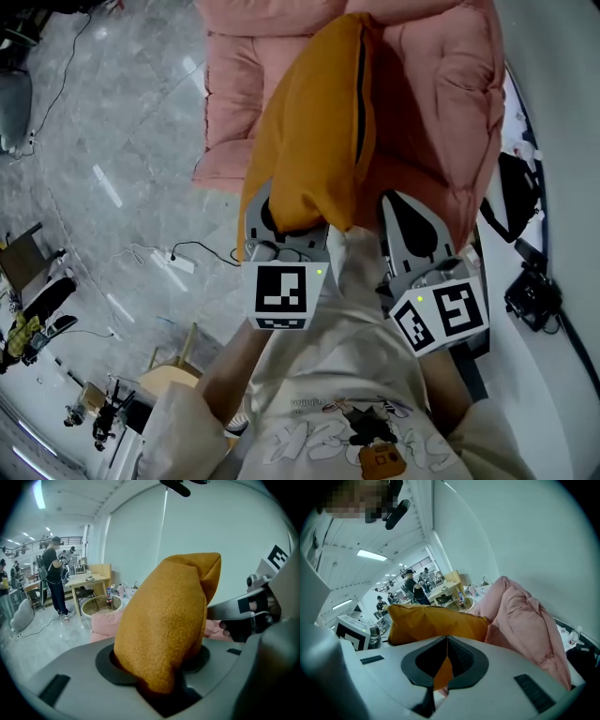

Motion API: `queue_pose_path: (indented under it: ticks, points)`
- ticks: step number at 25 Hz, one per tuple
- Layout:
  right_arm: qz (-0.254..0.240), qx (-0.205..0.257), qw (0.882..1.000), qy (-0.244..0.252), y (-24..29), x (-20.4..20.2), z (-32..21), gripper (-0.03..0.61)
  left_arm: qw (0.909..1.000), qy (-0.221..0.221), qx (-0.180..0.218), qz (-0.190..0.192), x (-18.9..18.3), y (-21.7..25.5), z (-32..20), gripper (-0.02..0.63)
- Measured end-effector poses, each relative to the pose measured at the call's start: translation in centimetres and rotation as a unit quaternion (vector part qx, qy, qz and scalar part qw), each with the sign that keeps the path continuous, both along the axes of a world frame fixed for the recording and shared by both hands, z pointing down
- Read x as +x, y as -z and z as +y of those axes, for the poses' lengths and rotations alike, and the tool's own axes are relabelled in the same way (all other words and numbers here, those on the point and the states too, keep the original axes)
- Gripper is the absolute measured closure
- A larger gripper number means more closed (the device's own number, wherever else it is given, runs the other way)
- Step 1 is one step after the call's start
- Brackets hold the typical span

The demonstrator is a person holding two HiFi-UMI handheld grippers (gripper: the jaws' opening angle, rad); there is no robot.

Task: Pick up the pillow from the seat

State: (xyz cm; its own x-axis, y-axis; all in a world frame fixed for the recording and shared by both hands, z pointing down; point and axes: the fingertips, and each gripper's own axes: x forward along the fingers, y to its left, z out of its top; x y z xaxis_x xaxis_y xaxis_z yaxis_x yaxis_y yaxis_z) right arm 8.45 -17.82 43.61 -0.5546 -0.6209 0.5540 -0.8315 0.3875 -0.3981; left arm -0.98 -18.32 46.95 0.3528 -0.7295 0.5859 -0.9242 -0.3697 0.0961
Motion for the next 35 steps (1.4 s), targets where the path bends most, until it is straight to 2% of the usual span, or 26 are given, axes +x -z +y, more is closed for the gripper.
queue_pose_path:
  ticks: [13, 26, 35]
  points:
    - [-0.002, 0.045, 0.999, 0.013, 4.0, 0.2, 0.9, 0.555, 0.9990, 0.016, 0.042, 0.001, 0.6, 5.8, 1.9, 0.397]
    - [-0.013, 0.077, 0.997, 0.004, 7.3, 1.7, 1.9, 0.555, 0.9949, 0.042, 0.087, -0.030, -0.2, 10.6, 2.8, 0.396]
    - [-0.027, 0.107, 0.994, 0.001, 9.8, 3.1, 2.2, 0.555, 0.9905, 0.051, 0.121, -0.040, 1.1, 14.1, 3.6, 0.394]
